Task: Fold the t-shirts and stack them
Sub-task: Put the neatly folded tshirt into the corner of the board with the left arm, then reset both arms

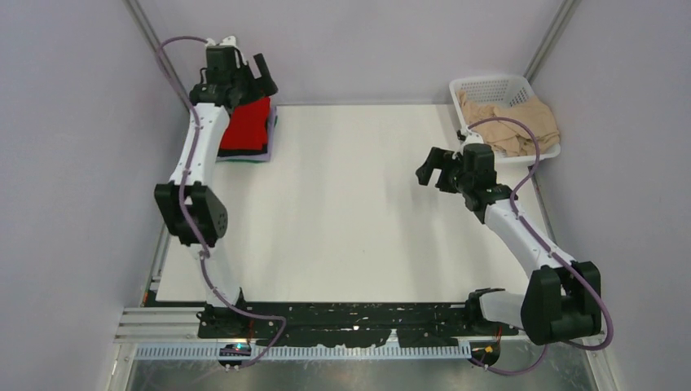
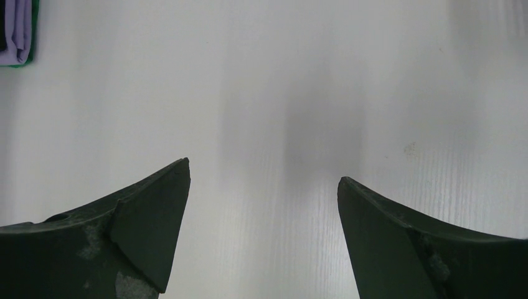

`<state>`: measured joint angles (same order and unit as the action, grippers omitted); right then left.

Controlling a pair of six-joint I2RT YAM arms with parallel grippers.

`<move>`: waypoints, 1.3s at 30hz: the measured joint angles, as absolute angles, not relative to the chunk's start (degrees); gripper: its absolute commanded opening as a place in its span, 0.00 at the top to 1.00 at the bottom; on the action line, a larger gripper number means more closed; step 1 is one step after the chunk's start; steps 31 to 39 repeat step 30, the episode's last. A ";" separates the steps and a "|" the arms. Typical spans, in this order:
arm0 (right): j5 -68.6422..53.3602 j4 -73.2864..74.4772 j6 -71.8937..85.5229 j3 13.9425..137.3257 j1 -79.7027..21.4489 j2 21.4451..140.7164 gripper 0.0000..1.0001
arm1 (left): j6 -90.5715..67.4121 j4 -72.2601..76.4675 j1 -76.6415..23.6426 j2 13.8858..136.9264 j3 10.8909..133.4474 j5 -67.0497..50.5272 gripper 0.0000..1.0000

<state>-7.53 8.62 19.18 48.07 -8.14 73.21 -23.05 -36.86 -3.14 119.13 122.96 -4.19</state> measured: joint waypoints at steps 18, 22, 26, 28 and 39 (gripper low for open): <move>-0.67 13.23 23.09 29.19 -8.14 40.29 0.05 | -27.88 -17.37 -22.90 45.23 30.98 3.18 0.00; 3.14 14.02 24.51 24.88 -8.14 30.06 0.04 | -27.77 -18.17 -22.92 38.96 26.85 4.29 0.00; 8.71 15.33 26.00 22.46 -8.12 23.24 0.05 | -27.59 -16.08 -22.92 34.68 26.94 5.13 0.00; 10.59 15.94 26.26 21.82 -8.12 21.56 0.05 | -27.59 -15.97 -22.92 33.26 26.94 5.10 0.00; 11.77 16.64 26.28 21.52 -8.12 20.14 0.05 | -27.62 -15.97 -22.92 32.38 26.94 5.15 0.01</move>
